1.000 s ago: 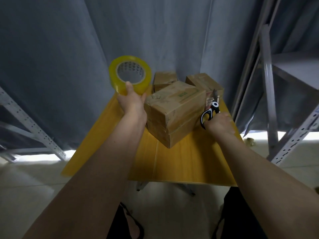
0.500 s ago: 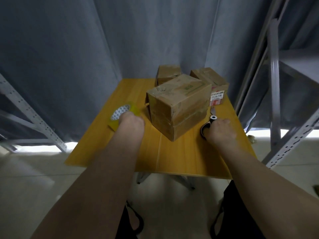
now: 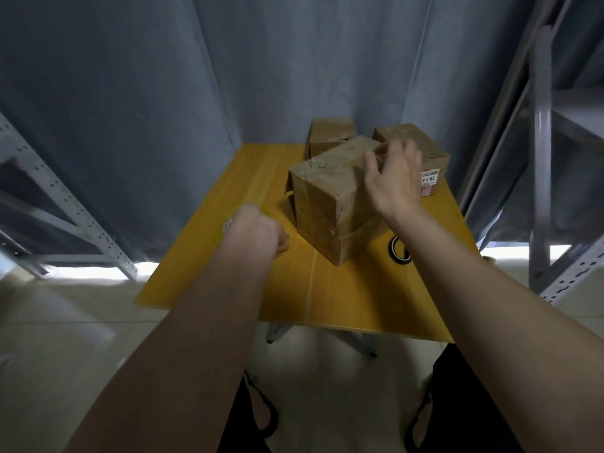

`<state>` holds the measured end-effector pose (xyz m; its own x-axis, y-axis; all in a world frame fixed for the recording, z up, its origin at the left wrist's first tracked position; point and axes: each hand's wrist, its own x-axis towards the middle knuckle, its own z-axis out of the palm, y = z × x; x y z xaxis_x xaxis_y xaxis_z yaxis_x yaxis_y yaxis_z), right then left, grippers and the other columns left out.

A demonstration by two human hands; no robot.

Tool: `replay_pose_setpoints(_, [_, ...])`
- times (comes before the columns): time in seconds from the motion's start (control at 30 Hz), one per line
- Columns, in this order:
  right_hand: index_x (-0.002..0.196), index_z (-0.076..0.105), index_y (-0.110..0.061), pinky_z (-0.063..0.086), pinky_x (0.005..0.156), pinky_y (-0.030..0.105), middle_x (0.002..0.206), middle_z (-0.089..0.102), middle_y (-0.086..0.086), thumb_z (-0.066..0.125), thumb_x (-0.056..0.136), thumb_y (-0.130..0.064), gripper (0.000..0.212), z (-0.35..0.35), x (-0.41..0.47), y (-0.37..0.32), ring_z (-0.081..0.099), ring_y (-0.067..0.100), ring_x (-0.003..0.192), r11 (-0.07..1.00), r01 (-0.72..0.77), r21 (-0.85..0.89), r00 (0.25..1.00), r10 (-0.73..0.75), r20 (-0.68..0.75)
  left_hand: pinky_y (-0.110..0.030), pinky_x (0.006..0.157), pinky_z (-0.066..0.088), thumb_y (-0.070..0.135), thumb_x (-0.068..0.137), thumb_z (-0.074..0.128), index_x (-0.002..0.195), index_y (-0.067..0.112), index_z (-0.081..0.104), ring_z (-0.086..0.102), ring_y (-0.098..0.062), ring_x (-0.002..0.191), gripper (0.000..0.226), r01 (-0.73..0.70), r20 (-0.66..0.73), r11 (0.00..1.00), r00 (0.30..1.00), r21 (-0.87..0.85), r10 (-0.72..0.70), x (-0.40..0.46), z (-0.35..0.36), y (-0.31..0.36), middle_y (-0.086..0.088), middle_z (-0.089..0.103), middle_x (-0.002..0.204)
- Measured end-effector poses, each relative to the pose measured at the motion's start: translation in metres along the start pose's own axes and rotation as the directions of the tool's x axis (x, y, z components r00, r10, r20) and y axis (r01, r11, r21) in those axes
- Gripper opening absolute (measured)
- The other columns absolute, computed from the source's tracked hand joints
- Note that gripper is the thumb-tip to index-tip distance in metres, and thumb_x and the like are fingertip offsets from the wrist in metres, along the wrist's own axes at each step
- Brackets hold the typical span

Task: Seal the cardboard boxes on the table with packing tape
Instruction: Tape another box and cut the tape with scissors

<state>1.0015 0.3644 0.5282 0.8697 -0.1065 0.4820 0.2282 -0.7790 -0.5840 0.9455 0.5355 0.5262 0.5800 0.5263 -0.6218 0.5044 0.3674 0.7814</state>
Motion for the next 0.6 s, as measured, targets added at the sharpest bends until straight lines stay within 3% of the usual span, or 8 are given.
replay_pose_setpoints(0.03, [0.127,0.049,-0.005,0.034,0.107,0.044,0.135,0.043,0.016,0.048,0.097,-0.037,0.044,0.003,0.003,0.000,0.037,0.032,0.128,0.998,-0.062,0.023,0.997,0.061,0.041,-0.041,0.094,0.052,0.026,0.097,0.056,0.149,0.006,0.029,0.032,-0.042,0.137,0.061,0.111,0.101,0.984,0.990,-0.142,-0.097,-0.007,-0.002,0.006,-0.020,0.032,0.151])
replay_pose_setpoints(0.07, [0.133,0.044,-0.004,0.029,0.112,0.043,0.142,0.038,0.017,0.051,0.096,-0.038,0.051,0.004,0.006,0.002,0.032,0.033,0.133,0.991,-0.121,0.050,0.991,0.118,0.062,-0.062,0.103,0.036,0.039,0.093,0.060,0.149,0.012,0.028,0.027,-0.048,0.136,0.070,0.064,0.235,0.989,0.971,-0.135,-0.031,0.004,0.005,0.006,-0.019,0.031,0.149])
replay_pose_setpoints(0.1, [0.138,0.039,-0.003,0.024,0.115,0.041,0.148,0.031,0.017,0.053,0.095,-0.037,0.056,0.005,0.010,0.003,0.026,0.033,0.139,0.982,-0.176,0.070,0.983,0.171,0.072,-0.074,0.101,0.024,0.050,0.089,0.061,0.146,0.014,0.033,0.030,-0.051,0.130,0.072,0.108,0.278,0.963,0.960,-0.249,-0.036,-0.012,0.011,0.007,-0.014,0.037,0.142])
replay_pose_setpoints(0.17, [0.146,0.027,-0.005,0.015,0.120,0.040,0.158,0.017,0.016,0.054,0.094,-0.030,0.064,0.004,0.017,0.009,0.013,0.032,0.146,0.948,-0.294,0.125,0.953,0.281,0.112,-0.080,0.097,0.018,0.059,0.083,0.062,0.127,0.014,0.047,0.041,-0.046,0.113,0.065,0.011,0.383,0.981,0.922,-0.195,0.065,-0.023,0.019,0.009,-0.002,0.045,0.121])
replay_pose_setpoints(0.27, [0.151,0.022,-0.011,0.025,0.117,0.042,0.155,0.028,0.012,0.045,0.093,-0.015,0.062,-0.003,0.029,0.020,0.027,0.032,0.142,0.776,-0.507,0.375,0.861,0.436,0.262,-0.079,0.099,0.024,0.047,0.073,0.078,0.138,0.025,0.043,0.043,-0.046,0.125,0.077,-0.105,0.465,0.992,0.877,-0.063,0.123,-0.014,0.026,0.002,-0.015,0.049,0.136])
replay_pose_setpoints(0.4, [0.136,0.045,-0.013,0.046,0.093,0.036,0.126,0.055,0.009,0.039,0.087,-0.005,0.051,-0.012,0.034,0.031,0.052,0.029,0.116,0.633,-0.580,0.512,0.813,0.486,0.321,-0.065,0.099,0.039,0.009,0.072,0.081,0.146,0.032,0.029,0.052,-0.025,0.118,0.093,-0.373,0.475,0.922,0.795,-0.109,0.378,-0.013,0.034,0.003,0.002,0.054,0.131])
replay_pose_setpoints(0.5, [0.113,0.055,-0.011,0.050,0.086,0.040,0.110,0.062,0.014,0.039,0.082,0.000,0.036,0.001,0.024,0.040,0.057,0.031,0.101,0.514,-0.635,0.577,0.765,0.521,0.379,-0.047,0.099,0.049,0.000,0.069,0.081,0.146,0.040,0.023,0.047,-0.020,0.126,0.104,-0.693,0.412,0.718,0.636,-0.068,0.652,-0.017,0.032,0.012,0.004,0.043,0.141])
replay_pose_setpoints(0.6, [0.118,0.054,-0.007,0.053,0.085,0.043,0.105,0.061,0.012,0.034,0.085,0.001,0.038,0.021,0.006,0.046,0.058,0.028,0.096,0.468,-0.692,0.549,0.721,0.488,0.492,-0.042,0.110,0.039,0.012,0.068,0.085,0.146,0.035,0.024,0.034,-0.019,0.137,0.101,-0.878,0.378,0.427,0.478,0.216,0.793,-0.015,0.028,0.003,0.001,0.033,0.148])
